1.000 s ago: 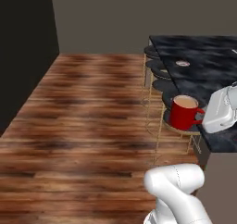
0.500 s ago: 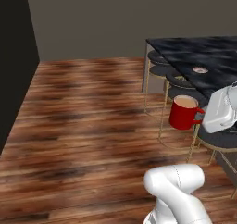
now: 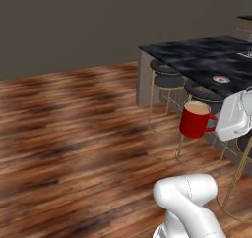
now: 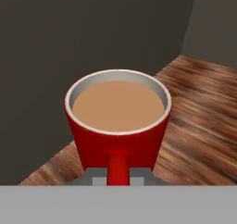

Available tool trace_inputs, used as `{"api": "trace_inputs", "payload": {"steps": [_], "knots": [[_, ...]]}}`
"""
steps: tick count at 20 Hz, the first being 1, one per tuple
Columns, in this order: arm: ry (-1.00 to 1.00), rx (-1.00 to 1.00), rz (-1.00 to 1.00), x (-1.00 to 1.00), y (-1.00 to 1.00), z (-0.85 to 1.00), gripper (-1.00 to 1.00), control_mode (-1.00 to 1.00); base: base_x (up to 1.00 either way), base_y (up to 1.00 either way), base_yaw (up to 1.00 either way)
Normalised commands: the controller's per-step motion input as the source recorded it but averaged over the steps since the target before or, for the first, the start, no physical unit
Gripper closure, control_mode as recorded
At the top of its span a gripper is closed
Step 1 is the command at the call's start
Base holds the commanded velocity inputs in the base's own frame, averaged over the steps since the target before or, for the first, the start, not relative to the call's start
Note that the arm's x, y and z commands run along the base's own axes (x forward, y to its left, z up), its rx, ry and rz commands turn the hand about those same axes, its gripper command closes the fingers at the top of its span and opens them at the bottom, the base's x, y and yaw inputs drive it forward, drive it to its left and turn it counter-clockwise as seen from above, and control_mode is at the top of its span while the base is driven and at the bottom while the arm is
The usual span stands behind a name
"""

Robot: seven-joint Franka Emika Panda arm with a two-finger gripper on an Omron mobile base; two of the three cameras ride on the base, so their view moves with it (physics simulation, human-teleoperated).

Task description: Pick the cup of tea, navigate to the dining table, and place it on the saucer.

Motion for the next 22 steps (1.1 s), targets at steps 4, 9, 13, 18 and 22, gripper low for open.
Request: {"api": "trace_inputs", "payload": {"steps": [4, 9, 13, 18, 22], "knots": [[0.00, 0.00, 0.00, 0.00, 0.00, 0.00, 1.00, 1.00, 1.00, 0.99, -0.56], [0.00, 0.00, 0.00, 0.00, 0.00, 0.00, 1.00, 1.00, 1.00, 0.97, -0.58], [0.00, 0.00, 0.00, 0.00, 0.00, 0.00, 1.00, 1.00, 1.00, 0.86, -0.60], [0.00, 0.00, 0.00, 0.00, 0.00, 0.00, 1.00, 1.00, 0.98, 0.71, -0.67], [0.00, 0.00, 0.00, 0.00, 0.00, 0.00, 1.00, 1.00, 0.89, 0.68, -0.66]]}}
